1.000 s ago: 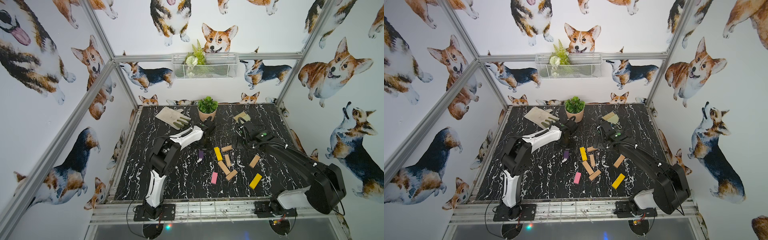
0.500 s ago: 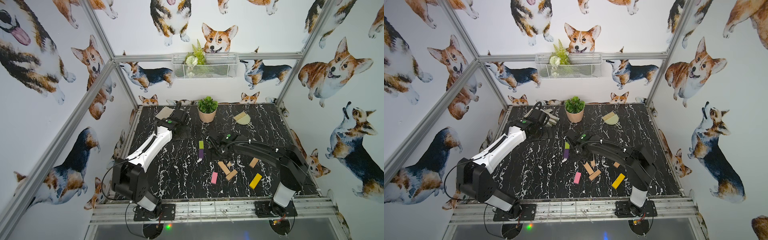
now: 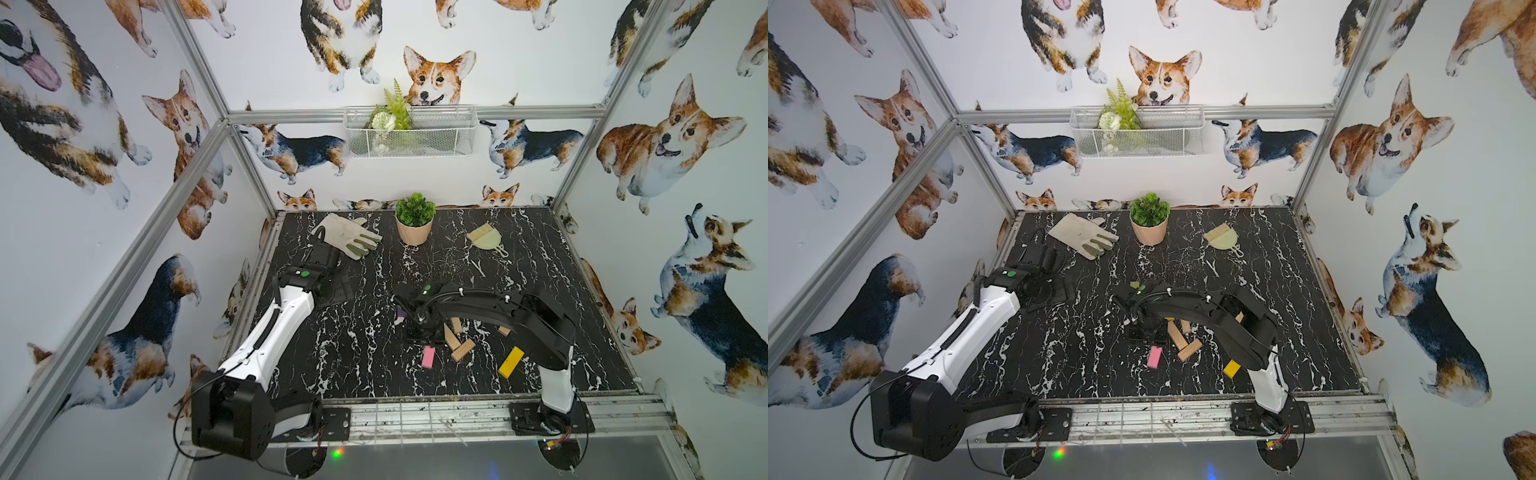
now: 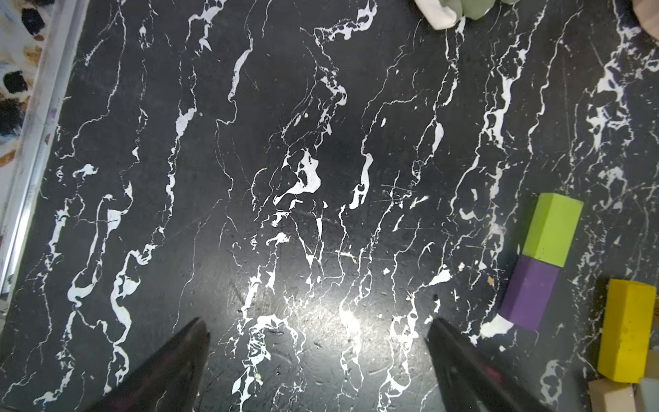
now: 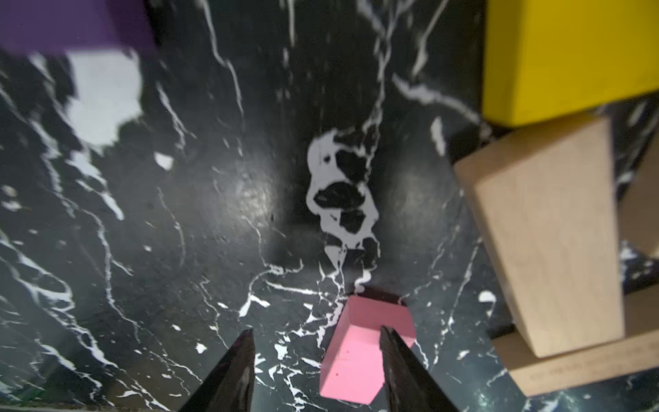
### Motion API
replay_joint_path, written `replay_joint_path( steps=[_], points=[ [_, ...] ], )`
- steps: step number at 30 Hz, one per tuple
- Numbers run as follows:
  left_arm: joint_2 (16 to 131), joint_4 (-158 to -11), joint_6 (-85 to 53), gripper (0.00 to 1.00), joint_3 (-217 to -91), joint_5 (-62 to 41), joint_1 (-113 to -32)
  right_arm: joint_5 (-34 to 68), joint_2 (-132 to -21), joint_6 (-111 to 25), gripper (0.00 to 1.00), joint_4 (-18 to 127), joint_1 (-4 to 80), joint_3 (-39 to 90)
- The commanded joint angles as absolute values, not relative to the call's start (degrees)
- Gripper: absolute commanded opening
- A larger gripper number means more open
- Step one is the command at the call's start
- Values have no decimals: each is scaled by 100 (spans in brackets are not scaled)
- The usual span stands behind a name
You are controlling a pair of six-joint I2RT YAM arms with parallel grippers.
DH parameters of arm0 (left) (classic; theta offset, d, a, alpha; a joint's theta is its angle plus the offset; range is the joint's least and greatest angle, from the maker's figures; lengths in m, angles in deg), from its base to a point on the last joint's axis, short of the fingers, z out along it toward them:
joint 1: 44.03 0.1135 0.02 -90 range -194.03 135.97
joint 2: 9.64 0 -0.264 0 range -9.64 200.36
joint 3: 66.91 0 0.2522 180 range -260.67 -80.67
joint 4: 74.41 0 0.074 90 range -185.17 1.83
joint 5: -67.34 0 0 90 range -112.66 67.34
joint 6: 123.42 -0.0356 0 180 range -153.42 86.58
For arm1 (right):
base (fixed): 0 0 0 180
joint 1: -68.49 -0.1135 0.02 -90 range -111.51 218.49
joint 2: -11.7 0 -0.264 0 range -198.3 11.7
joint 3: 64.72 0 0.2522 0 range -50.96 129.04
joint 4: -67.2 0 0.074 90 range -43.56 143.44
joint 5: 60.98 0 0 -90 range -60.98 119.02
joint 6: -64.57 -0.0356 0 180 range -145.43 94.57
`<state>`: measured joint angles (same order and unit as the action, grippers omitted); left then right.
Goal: Assemble the letter k with building blocks
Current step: Assemble the building block at the center of the board.
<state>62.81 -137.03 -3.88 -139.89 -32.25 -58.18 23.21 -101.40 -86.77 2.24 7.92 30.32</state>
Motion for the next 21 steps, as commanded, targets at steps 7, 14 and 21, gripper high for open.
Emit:
replay_joint_path(
  steps=[7,14,21],
  points=[
    [6107,-13427,-532,97,-13815,-3022,-5800,2489,-9924,-9249,62,86,505,2925],
    [6160,-13393,-554,97,-13850,-2960,-5793,2842,-9385,-9282,62,-36,433,2542],
    [6164,-13306,-570,97,-13813,-3023,-5792,2610,-9483,-9288,62,184,469,2365]
  ],
)
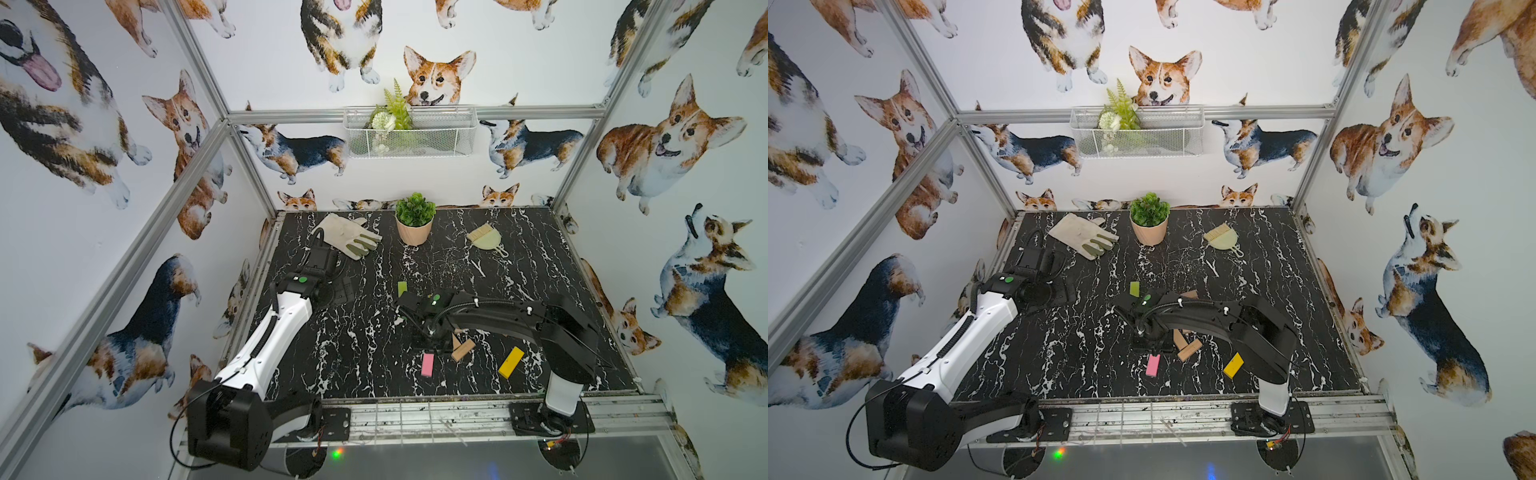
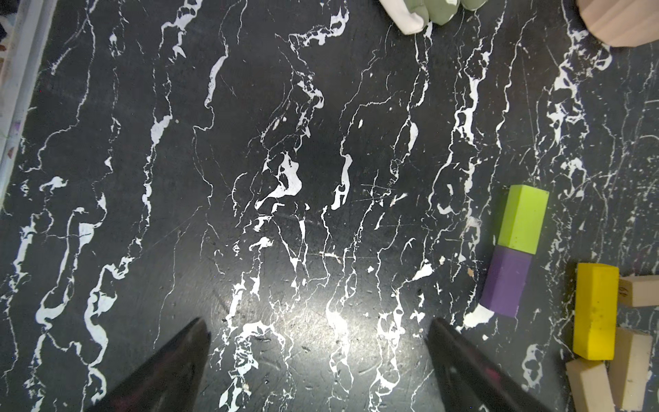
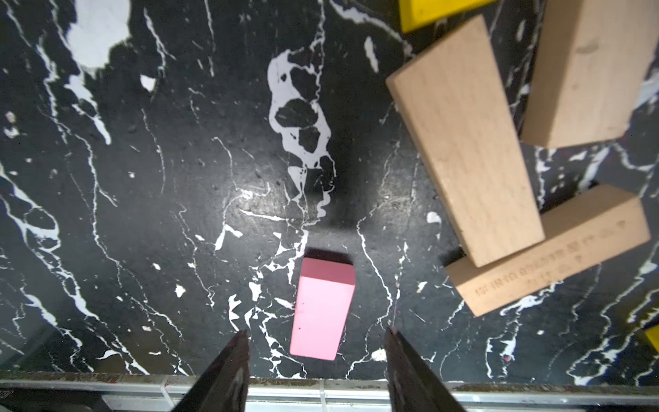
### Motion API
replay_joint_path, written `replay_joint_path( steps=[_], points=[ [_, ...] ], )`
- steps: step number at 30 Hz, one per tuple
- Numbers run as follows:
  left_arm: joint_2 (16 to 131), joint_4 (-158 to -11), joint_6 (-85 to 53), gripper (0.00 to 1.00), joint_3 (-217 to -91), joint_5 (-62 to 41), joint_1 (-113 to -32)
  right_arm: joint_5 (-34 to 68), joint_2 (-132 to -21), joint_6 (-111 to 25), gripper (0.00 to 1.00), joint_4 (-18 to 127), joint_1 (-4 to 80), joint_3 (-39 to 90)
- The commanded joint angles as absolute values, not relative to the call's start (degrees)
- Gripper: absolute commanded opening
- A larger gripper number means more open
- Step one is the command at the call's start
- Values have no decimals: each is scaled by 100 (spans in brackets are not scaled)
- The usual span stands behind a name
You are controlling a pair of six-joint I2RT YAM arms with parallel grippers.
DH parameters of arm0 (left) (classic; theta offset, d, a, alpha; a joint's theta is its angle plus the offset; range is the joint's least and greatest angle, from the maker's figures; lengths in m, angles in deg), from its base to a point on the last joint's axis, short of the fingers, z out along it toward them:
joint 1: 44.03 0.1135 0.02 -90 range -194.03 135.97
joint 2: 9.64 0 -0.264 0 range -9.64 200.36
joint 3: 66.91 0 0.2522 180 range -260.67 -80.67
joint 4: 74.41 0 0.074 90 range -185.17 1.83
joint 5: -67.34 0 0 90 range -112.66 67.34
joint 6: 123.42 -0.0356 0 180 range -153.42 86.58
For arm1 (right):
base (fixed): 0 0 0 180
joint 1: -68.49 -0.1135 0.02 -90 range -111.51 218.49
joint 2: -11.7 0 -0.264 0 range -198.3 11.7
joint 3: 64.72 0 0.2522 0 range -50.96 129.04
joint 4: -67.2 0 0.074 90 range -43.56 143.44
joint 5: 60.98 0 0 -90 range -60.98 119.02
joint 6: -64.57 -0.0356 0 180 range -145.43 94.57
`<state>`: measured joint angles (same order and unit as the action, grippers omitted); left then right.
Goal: Assemble the letter k with building blocks
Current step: Assemble the building block at the center of the board.
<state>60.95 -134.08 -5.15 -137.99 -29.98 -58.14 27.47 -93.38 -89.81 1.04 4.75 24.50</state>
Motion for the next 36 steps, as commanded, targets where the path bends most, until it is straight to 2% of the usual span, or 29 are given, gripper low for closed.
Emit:
replay_joint_path(
  steps=[1,8,13,16,19,22,36],
  points=[
    [6204,-13323,-565,97,-13824,-2997,-5789,2558,-9515,-9308,62,229,473,2337],
    [6213,-13343,-565,97,-13816,-3031,-5791,2340,-9638,-9373,62,413,477,2196],
    [6157,-13343,-556,97,-13824,-3049,-5791,2155,-9916,-9250,56,375,470,2281],
    [6105,-13352,-556,97,-13815,-3074,-5791,2076,-9942,-9210,46,439,505,2220],
    [6061,-13365,-541,97,-13807,-3127,-5791,2147,-9926,-9123,31,406,530,2296],
    [6080,-13362,-543,97,-13807,-3128,-5791,2271,-9970,-8985,26,289,530,2513],
    [6181,-13361,-547,97,-13824,-3101,-5791,2322,-10913,-8126,25,-104,856,4081]
  ],
)
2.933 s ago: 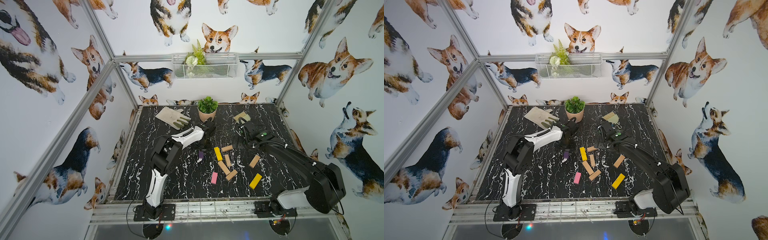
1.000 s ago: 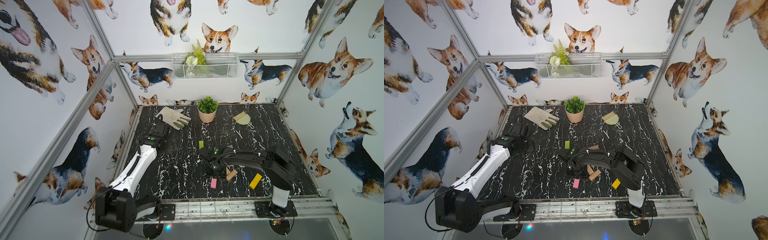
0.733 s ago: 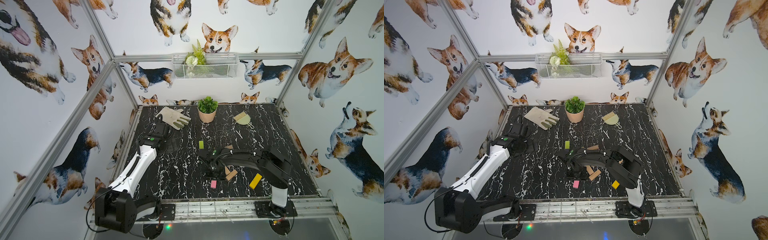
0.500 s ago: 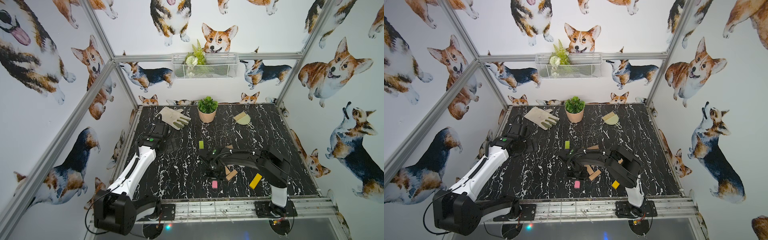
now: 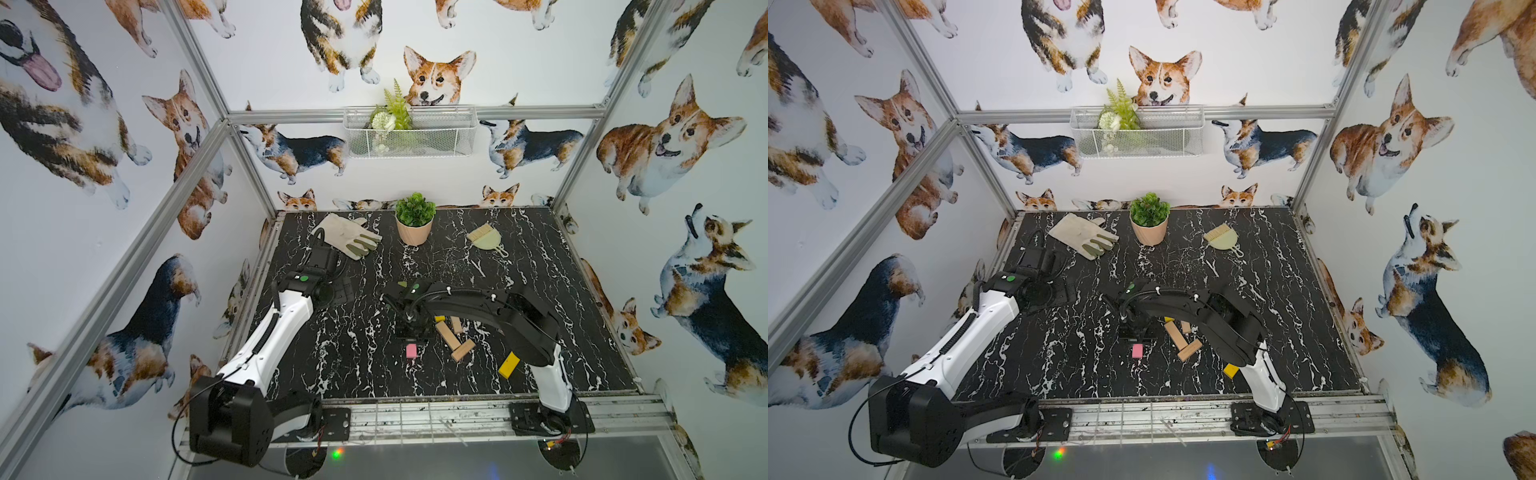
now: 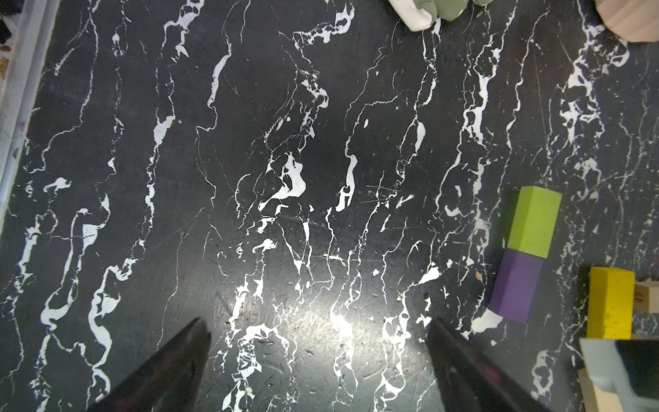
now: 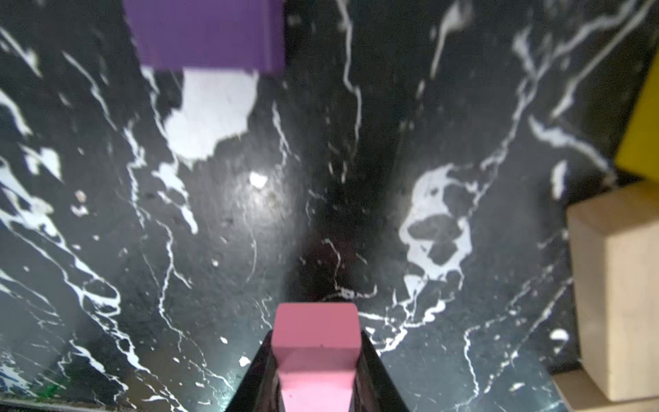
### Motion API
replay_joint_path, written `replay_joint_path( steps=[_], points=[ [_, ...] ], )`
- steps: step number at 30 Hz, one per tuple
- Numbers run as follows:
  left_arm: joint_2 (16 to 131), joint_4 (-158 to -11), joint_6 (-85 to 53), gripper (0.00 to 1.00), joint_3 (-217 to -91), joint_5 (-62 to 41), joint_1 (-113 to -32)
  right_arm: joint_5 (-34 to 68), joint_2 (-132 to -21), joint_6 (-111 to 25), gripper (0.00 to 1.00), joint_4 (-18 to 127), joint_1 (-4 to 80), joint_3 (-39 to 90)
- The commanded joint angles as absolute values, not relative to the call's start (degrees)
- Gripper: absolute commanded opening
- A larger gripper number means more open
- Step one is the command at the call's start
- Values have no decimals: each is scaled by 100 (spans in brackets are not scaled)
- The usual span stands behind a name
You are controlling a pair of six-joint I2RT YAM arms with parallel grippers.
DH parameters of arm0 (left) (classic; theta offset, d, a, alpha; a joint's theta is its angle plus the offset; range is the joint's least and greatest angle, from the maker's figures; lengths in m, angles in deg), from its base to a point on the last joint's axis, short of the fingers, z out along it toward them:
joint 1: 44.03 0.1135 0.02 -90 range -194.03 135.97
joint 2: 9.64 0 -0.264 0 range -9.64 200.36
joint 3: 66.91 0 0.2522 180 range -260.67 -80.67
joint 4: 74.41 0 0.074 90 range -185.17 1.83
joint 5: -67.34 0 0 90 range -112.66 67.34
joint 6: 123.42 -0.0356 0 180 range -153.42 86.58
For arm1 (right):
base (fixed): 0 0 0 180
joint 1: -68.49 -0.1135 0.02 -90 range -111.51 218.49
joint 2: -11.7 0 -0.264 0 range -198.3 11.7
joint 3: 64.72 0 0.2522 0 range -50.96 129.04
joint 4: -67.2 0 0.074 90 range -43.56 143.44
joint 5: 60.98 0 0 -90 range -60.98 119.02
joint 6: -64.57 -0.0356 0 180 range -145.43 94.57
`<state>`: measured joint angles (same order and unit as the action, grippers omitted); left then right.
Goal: Assemble the letter k with building blocks
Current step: Assemble the building block at the center of the board.
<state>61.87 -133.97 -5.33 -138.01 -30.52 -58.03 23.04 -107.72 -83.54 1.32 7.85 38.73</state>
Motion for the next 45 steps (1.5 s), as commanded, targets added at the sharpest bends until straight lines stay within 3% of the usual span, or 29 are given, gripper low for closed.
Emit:
replay_joint_path(
  steps=[1,14,45],
  points=[
    [6182,-13361,-542,97,-13824,-3093,-5791,2321,-10965,-8094,25,-105,893,4166],
    [6217,-13352,-558,97,-13824,-3083,-5792,2339,-11862,-7711,24,-378,1132,5211],
    [6215,-13334,-565,97,-13824,-3084,-5791,2660,-12355,-7583,24,-716,1311,6130]
  ],
)
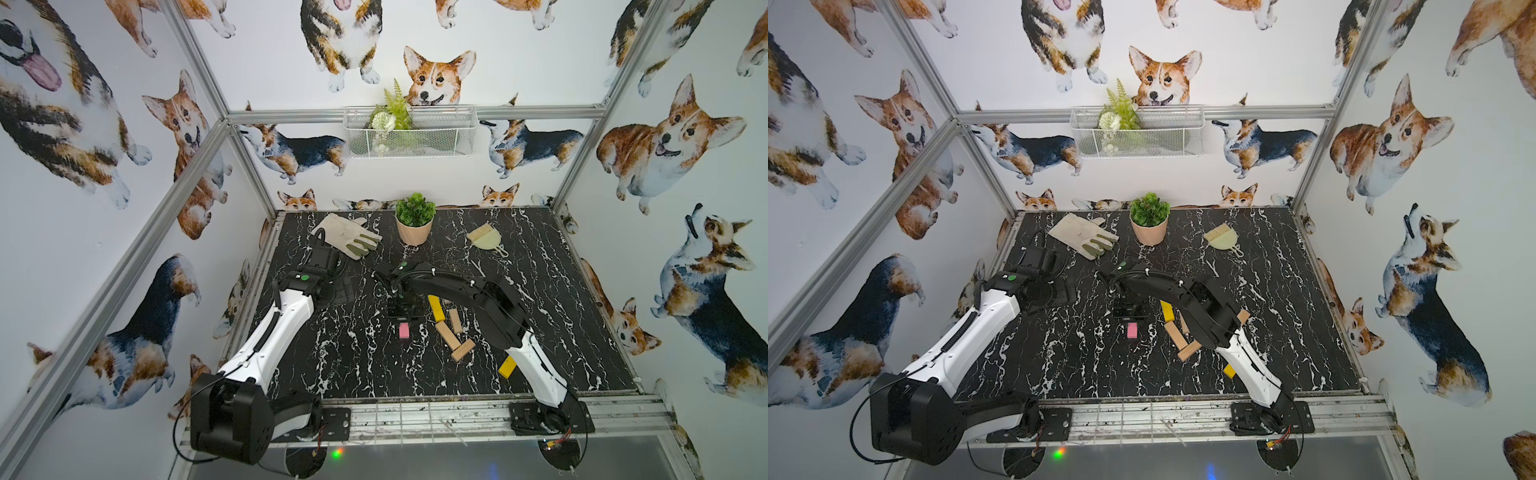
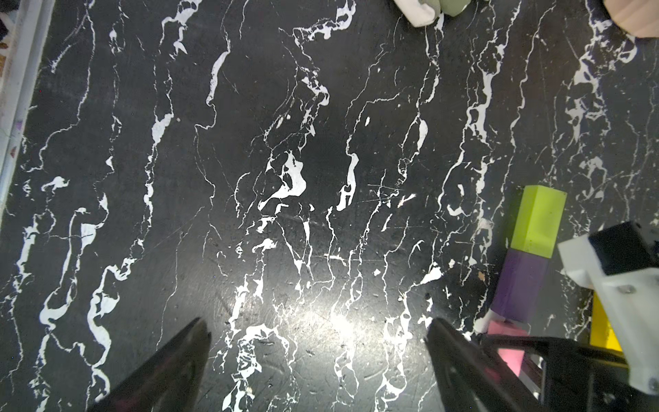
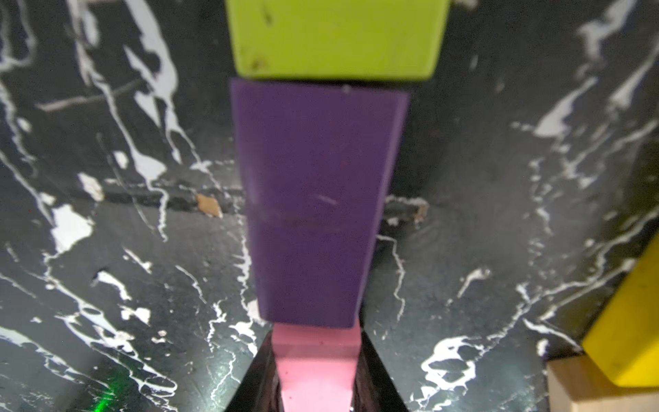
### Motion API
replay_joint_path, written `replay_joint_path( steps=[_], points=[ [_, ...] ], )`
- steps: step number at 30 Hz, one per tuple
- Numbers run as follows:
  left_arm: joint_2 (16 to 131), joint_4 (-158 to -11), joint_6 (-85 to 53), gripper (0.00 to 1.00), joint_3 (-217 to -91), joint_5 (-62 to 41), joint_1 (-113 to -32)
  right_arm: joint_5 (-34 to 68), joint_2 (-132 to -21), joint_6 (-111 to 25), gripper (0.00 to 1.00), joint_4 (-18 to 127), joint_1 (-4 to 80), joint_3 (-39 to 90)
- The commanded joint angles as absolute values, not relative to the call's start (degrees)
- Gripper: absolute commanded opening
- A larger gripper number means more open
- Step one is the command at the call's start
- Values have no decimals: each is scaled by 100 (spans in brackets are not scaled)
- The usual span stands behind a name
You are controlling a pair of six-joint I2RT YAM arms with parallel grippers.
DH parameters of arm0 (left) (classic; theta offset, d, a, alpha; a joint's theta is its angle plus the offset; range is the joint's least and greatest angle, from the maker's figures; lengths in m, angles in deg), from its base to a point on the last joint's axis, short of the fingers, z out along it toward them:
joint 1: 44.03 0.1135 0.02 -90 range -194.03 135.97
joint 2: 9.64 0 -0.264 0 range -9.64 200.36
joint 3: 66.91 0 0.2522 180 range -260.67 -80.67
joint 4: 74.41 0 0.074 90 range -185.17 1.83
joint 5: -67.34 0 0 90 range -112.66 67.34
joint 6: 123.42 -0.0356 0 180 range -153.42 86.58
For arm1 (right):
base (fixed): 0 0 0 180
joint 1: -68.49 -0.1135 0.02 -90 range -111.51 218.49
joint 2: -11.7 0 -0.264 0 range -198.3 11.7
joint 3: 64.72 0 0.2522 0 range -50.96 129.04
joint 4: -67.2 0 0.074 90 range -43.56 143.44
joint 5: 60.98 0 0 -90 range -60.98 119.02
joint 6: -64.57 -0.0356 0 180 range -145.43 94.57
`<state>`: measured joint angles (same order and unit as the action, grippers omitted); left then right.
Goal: Assemble the letter k with building blocks
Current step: Assemble the building block at the center of the board.
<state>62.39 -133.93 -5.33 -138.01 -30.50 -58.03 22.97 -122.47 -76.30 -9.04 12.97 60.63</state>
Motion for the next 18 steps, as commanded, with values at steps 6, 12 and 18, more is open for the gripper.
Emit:
replay_joint_path(
  steps=[6,12,18],
  points=[
    [6225,-13335,-567,97,-13824,-3084,-5791,2686,-12378,-7568,24,-729,1347,6138],
    [6240,-13335,-566,97,-13824,-3084,-5791,2673,-12427,-7550,27,-747,1354,6189],
    [6243,-13335,-568,97,-13824,-3084,-5792,2640,-12424,-7553,34,-723,1363,6182]
  ],
)
